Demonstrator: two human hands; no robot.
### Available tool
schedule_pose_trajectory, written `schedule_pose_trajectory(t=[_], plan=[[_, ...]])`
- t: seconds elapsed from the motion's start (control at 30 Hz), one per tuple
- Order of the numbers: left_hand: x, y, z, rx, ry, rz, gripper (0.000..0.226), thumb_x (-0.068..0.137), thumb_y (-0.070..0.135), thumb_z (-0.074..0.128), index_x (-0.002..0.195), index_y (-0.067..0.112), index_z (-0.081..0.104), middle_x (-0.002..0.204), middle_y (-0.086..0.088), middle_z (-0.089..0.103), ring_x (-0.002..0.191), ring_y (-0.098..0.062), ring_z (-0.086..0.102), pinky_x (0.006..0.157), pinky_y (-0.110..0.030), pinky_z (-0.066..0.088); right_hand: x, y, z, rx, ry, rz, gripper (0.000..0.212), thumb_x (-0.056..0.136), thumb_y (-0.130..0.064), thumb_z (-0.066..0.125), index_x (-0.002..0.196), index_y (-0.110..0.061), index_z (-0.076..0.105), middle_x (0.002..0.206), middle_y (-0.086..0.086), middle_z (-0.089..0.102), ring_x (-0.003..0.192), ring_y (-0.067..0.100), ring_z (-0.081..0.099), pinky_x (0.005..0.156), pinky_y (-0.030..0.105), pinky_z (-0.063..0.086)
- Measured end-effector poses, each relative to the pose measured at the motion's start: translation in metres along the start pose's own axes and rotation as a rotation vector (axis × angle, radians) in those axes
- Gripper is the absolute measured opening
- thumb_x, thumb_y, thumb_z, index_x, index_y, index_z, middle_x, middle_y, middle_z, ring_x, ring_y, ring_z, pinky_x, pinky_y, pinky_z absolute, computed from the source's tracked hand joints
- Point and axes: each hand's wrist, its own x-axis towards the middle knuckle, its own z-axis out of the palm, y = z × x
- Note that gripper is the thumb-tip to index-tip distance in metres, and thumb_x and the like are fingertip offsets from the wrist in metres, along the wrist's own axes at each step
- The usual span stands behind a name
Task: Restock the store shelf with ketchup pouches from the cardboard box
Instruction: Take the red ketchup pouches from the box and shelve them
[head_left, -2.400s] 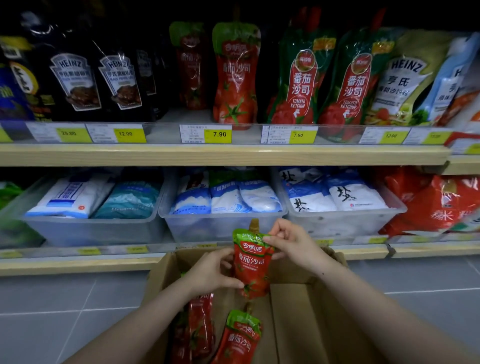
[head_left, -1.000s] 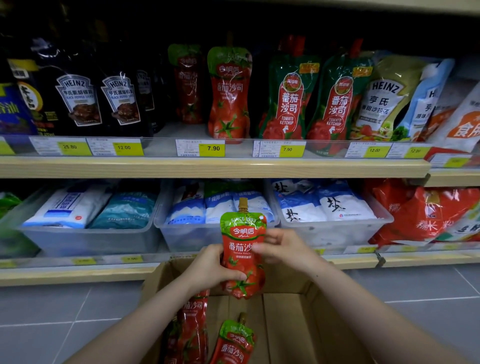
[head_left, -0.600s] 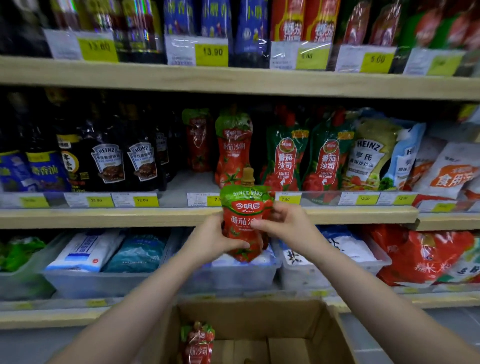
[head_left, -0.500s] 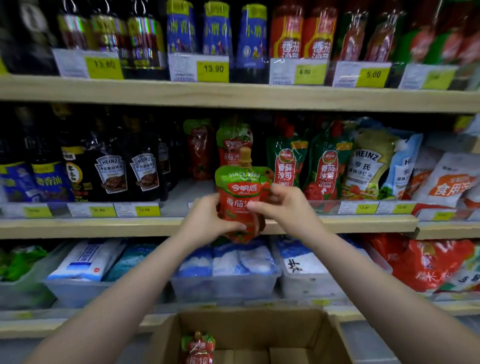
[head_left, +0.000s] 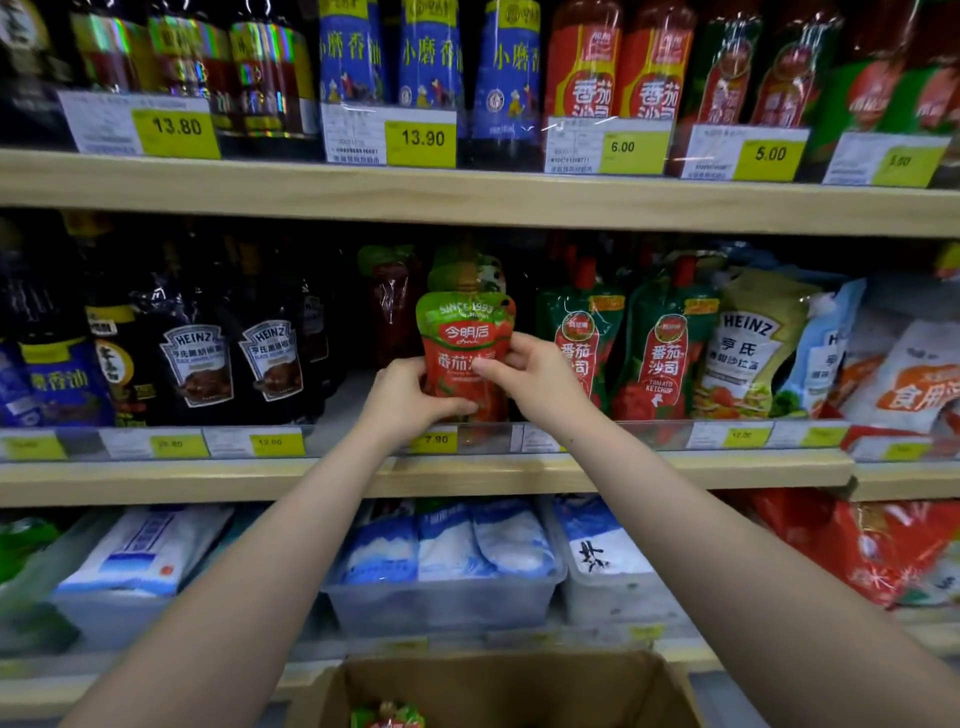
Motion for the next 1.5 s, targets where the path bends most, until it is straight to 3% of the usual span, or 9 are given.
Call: schedule_pose_trajectory(t=[0.13,0.27,0.43,0.53,0.67,0.77,0.97,1.17,1.5], plan=[[0.008,-0.01,0.003,-0.059,-0.053,-0.07,0.026,0.063,0.04,0.081,0.084,0.034,0.066,0.082,0.013,0.07,0.078,-0.002,0.066,0.078,-0.029,0.054,0.01,0.004,0.005,-0.137,0.077,0.057,0.029,0.086,-0.03,0.061,0.108,-0.012,0.061,0.104,0.009,0.069,0.091,0.02,0.064,0.077,0.031,0.053],[0.013,-0.012,0.0,-0.069,-0.135,-0.124,0.043,0.065,0.044,0.08,0.101,0.025,0.067,0.096,0.002,0.072,0.09,-0.014,0.067,0.09,-0.041,0.052,0.015,0.005,0.008,-0.197,0.111,0.091,0.031,0.086,-0.035,0.059,0.105,-0.011,0.062,0.104,0.008,0.068,0.095,0.023,0.064,0.084,0.039,0.052],[0.01,-0.012,0.001,-0.071,-0.134,-0.093,0.042,0.067,0.043,0.078,0.103,0.024,0.066,0.096,0.004,0.071,0.089,-0.01,0.067,0.089,-0.04,0.053,0.012,0.003,0.01,-0.203,0.152,0.117,0.03,0.086,-0.036,0.059,0.103,-0.011,0.062,0.103,0.007,0.068,0.094,0.022,0.064,0.084,0.039,0.052],[0.003,-0.01,0.001,-0.054,-0.102,-0.069,0.048,0.065,0.043,0.079,0.105,0.025,0.062,0.099,0.007,0.07,0.087,-0.002,0.065,0.088,-0.032,0.053,0.007,-0.003,0.01,-0.172,0.133,0.132,0.033,0.086,-0.034,0.06,0.109,-0.01,0.059,0.106,0.008,0.067,0.098,0.024,0.064,0.084,0.036,0.052],[-0.025,-0.015,-0.006,0.005,0.078,0.049,0.071,0.067,0.041,0.078,0.127,0.016,0.05,0.122,-0.001,0.061,0.109,-0.01,0.057,0.093,-0.026,0.045,-0.022,-0.004,0.006,-0.147,0.166,0.037,0.053,0.083,-0.033,0.065,0.129,-0.013,0.046,0.126,0.004,0.058,0.115,0.017,0.054,0.09,0.024,0.043],[-0.07,-0.036,-0.015,0.135,0.17,0.188,0.064,0.075,0.046,0.069,0.13,0.023,0.047,0.125,0.01,0.052,0.116,-0.003,0.046,0.098,-0.021,0.036,-0.055,0.01,0.003,-0.214,0.137,-0.061,0.055,0.082,-0.034,0.066,0.13,-0.018,0.044,0.132,-0.001,0.053,0.115,0.006,0.049,0.093,0.022,0.04],[-0.086,-0.039,-0.016,0.22,0.084,0.289,0.056,0.085,0.036,0.061,0.136,0.025,0.041,0.136,0.007,0.047,0.126,-0.004,0.039,0.107,-0.027,0.032,-0.053,0.029,0.006,-0.287,0.15,-0.055,0.059,0.084,-0.033,0.063,0.135,-0.017,0.038,0.137,0.0,0.048,0.115,0.01,0.049,0.09,0.024,0.043],[-0.045,-0.016,0.002,0.314,-0.056,0.208,0.075,0.088,0.033,0.054,0.148,0.019,0.011,0.153,-0.003,0.028,0.136,-0.021,0.033,0.109,-0.04,0.033,-0.032,0.032,0.017,-0.324,0.087,0.042,0.055,0.09,-0.023,0.055,0.14,-0.014,0.034,0.121,0.012,0.06,0.075,0.006,0.057,0.071,0.02,0.042],[-0.045,-0.018,0.001,0.338,-0.089,0.213,0.079,0.085,0.035,0.051,0.148,0.03,0.004,0.148,-0.002,0.034,0.128,-0.024,0.041,0.102,-0.043,0.038,-0.036,0.036,0.012,-0.35,0.077,0.037,0.051,0.091,-0.012,0.05,0.139,-0.014,0.035,0.129,0.012,0.051,0.089,0.014,0.059,0.089,0.031,0.048]])
